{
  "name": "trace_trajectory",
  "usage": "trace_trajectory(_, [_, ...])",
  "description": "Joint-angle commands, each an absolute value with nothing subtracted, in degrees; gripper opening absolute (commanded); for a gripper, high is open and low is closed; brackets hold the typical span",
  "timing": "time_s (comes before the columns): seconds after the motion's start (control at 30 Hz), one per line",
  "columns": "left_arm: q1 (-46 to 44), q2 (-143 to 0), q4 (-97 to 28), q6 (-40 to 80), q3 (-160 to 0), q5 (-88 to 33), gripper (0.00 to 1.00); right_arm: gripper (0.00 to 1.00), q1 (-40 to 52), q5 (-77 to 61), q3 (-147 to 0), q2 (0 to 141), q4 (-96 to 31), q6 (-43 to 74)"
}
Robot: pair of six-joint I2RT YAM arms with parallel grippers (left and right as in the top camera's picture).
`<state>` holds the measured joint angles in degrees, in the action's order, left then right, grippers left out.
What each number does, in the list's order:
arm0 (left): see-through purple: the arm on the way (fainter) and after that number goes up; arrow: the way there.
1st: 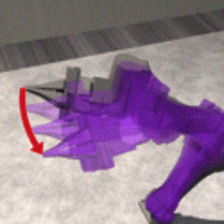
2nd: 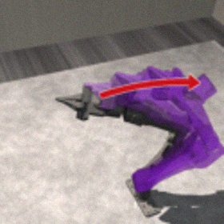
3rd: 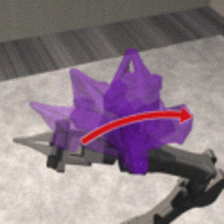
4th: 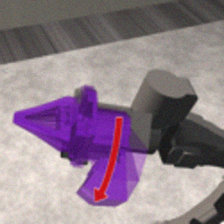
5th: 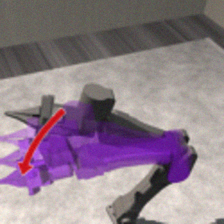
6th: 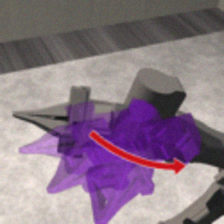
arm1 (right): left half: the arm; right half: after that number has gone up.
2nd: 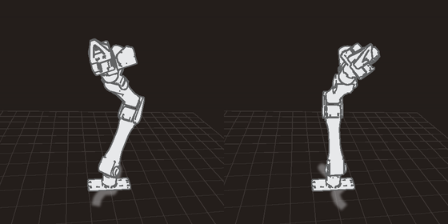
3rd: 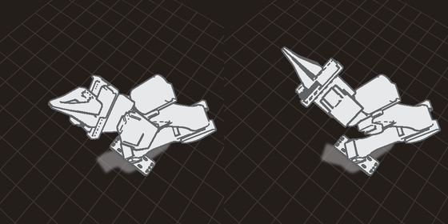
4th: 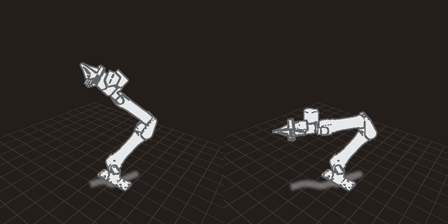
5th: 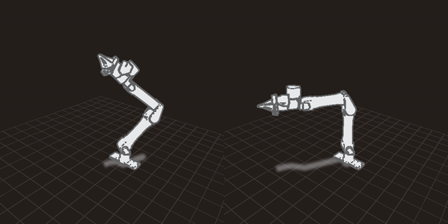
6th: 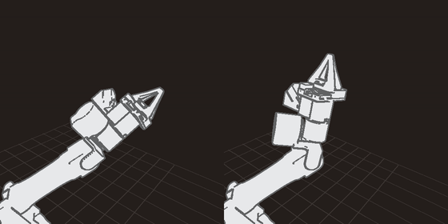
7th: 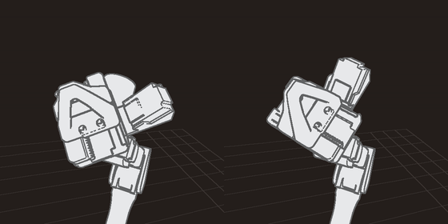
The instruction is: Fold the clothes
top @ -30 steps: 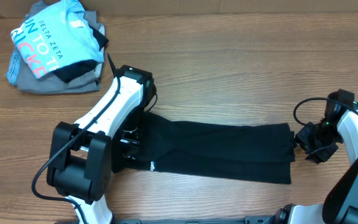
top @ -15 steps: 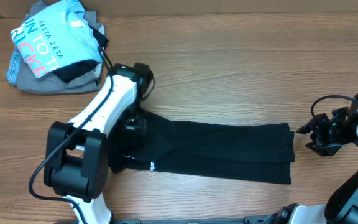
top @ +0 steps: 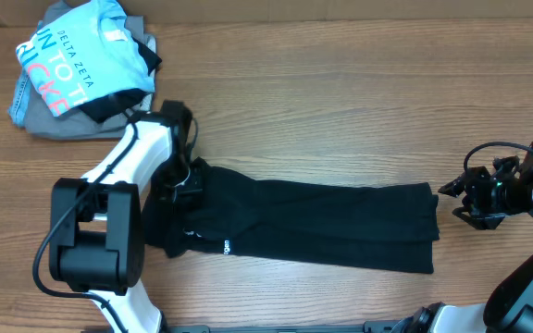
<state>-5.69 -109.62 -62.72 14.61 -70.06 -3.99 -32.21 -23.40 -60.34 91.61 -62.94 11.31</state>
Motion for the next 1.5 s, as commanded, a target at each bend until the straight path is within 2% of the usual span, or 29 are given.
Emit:
trace_trajectory(0.0, [-1.63, -108.60, -64.42, 12.64, -69.19, -5.96, 0.04, 0.57, -32.34, -24.14, -61.58, 90.87, -62.83, 10.63])
trace_trajectory(0.2, [7.40, -107.00, -66.13, 9.37, -70.04, -8.03, 0.04, 0.58, -32.32, -24.12, -61.56, 90.87, -62.63, 10.61])
trace_trajectory(0.3, [9.82, -106.13, -65.47, 7.49, -70.04, -10.13, 0.04, 0.62, -32.16, -24.12, -61.43, 90.89, -61.89, 10.59])
trace_trajectory(0.6, [14.70, -104.49, -63.26, 5.80, -71.57, -9.45, 0.05, 0.85, -25.85, -23.97, -57.32, 91.35, -58.87, 8.62])
trace_trajectory(0.77, [18.35, -104.07, -62.72, 5.41, -71.96, -11.29, 0.05, 0.88, -22.13, -15.03, -54.81, 93.19, -57.45, 12.49])
trace_trajectory(0.83, [19.29, -104.07, -62.83, 3.27, -71.96, -12.56, 0.11, 0.89, -22.13, -14.31, -54.68, 94.43, -57.28, 13.13])
trace_trajectory(0.9, [19.77, -104.07, -63.16, 3.07, -71.96, -12.62, 0.27, 0.89, -22.13, -16.23, -54.65, 95.48, -57.82, 13.04])
trace_trajectory(0.97, [19.86, -104.07, -63.46, 1.87, -71.96, -13.87, 0.37, 0.89, -21.76, -22.28, -54.63, 96.57, -58.85, 8.43])
trace_trajectory(1.03, [19.86, -104.07, -63.61, 1.83, -71.96, -14.96, 0.42, 0.89, -20.95, -27.16, -54.59, 97.51, -60.64, 4.47])
trace_trajectory(1.27, [19.88, -103.98, -64.66, 1.61, -74.24, -15.70, 0.43, 0.89, -19.55, -27.11, -49.60, 98.17, -58.81, 4.58])
trace_trajectory(1.47, [19.90, -102.98, -66.67, 0.08, -79.42, -20.53, 0.43, 0.74, -19.53, -33.85, -44.23, 98.17, -53.15, 2.72])
